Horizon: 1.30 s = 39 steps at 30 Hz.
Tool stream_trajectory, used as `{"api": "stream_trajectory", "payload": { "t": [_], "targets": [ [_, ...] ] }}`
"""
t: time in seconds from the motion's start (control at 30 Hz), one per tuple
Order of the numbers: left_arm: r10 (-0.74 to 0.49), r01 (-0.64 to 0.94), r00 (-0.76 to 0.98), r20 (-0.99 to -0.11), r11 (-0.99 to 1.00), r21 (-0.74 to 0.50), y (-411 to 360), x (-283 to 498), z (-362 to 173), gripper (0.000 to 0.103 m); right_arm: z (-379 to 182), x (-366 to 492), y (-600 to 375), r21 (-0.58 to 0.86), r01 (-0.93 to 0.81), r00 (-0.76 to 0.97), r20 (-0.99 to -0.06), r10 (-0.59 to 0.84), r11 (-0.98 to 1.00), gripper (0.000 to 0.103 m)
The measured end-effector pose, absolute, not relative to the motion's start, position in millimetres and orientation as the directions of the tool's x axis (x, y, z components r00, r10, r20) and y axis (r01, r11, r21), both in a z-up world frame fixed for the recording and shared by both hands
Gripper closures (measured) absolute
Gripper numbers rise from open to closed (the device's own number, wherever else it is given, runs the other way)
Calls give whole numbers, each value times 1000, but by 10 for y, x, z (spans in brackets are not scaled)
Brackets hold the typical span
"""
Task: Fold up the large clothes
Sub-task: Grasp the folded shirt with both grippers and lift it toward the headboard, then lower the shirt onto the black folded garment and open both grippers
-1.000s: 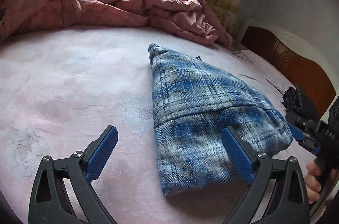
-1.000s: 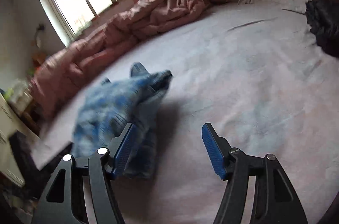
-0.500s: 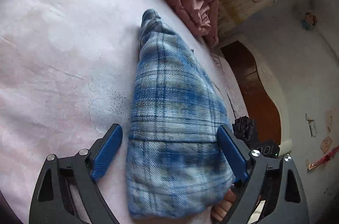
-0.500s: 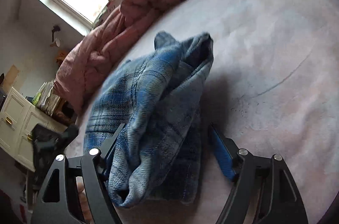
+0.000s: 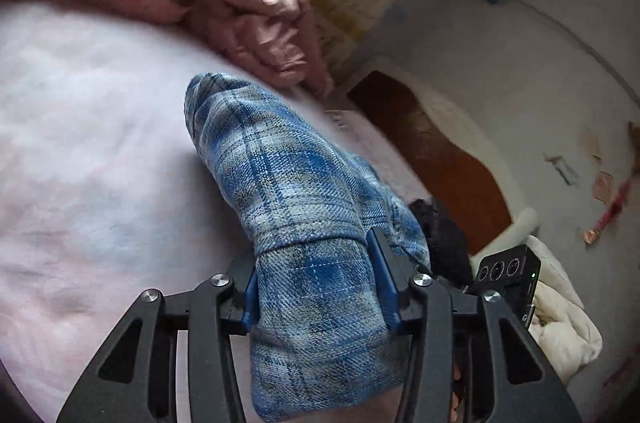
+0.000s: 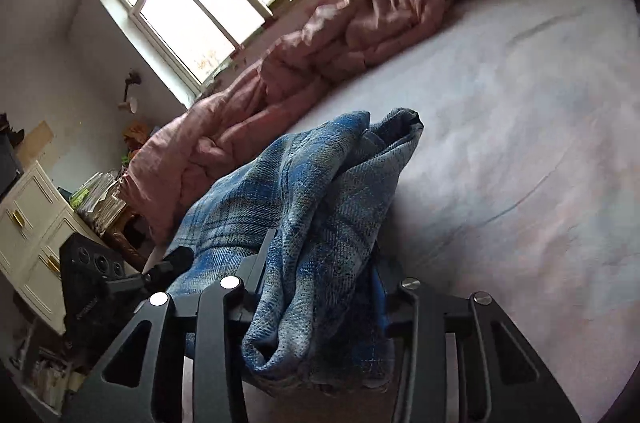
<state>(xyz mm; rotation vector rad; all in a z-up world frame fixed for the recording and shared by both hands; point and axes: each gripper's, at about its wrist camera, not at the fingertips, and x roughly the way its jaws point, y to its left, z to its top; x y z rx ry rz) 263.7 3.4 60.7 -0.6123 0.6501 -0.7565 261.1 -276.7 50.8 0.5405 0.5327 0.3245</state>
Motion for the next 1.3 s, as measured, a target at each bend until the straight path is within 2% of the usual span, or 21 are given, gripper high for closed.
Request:
{"api": "stream_trajectory", "payload": {
  "t": [0.13,0.17,0.27,0.37,0.47,0.6,0.73,0.8,0.87,0.93,1.0,1.03,1.07,1.1,1.13,1.17,1.23,1.3],
  "targets": [
    [-832,543,501,-237,516,-662,-513,2489,1203,58,1055,2111,-3146,515,-132,892,-311,329,847,61],
    [-845,570,486,-225,501,-651,-710,2486,1341,58,1219,1985,-3288,499,-106,909,-303,288,860,61],
    [-869,624,443,-219,474,-621,-1450,2535,1747,58,1663,1748,-3677,429,44,926,-356,123,902,61],
    [-914,668,370,-164,385,-637,-2252,2686,2122,58,2028,1537,-4284,424,128,953,-303,7,896,61],
    [-944,746,300,-135,320,-584,-3083,2761,2475,58,2370,1369,-5038,441,202,959,-269,-86,874,61],
    [-982,800,177,-71,185,-570,-4043,2846,2788,58,2679,1140,-5824,446,291,953,-212,-216,846,61],
    [-994,789,109,-20,99,-607,-4992,2955,2752,58,2671,1007,-6445,481,452,892,-229,-391,751,61],
    [-995,790,85,-55,100,-605,-5333,3031,2550,58,2530,1064,-6790,507,510,858,-244,-452,695,61],
    [-992,754,42,-116,107,-648,-5625,3279,2154,58,2321,1120,-7107,547,516,854,-268,-447,659,61],
    [-975,699,29,-220,177,-693,-5844,3518,1666,58,2034,1235,-7364,564,506,862,-297,-411,652,61],
    [-934,642,45,-353,298,-707,-5947,3585,1092,58,1614,1384,-7616,520,505,860,-376,-346,689,61],
    [-921,658,67,-384,331,-677,-5963,3601,879,54,1312,1499,-7761,477,523,835,-452,-313,706,61],
    [-921,698,97,-377,333,-634,-5942,3588,759,54,1078,1601,-7907,461,549,806,-512,-297,697,56],
    [-922,721,123,-368,338,-605,-5918,3568,717,53,909,1684,-8019,492,551,801,-538,-262,674,51],
    [-915,724,143,-377,356,-591,-5933,3573,726,50,868,1718,-8118,566,529,823,-524,-219,632,51],
    [-907,720,147,-395,372,-586,-5941,3594,766,47,910,1711,-8124,582,526,828,-517,-217,620,51],
    [-885,743,176,-430,406,-532,-5948,3551,877,41,1011,1714,-8013,499,567,800,-524,-293,656,51],
    [-846,791,275,-457,469,-393,-5975,3428,978,36,1050,1728,-7861,397,624,752,-541,-377,673,49]
  ]
}}
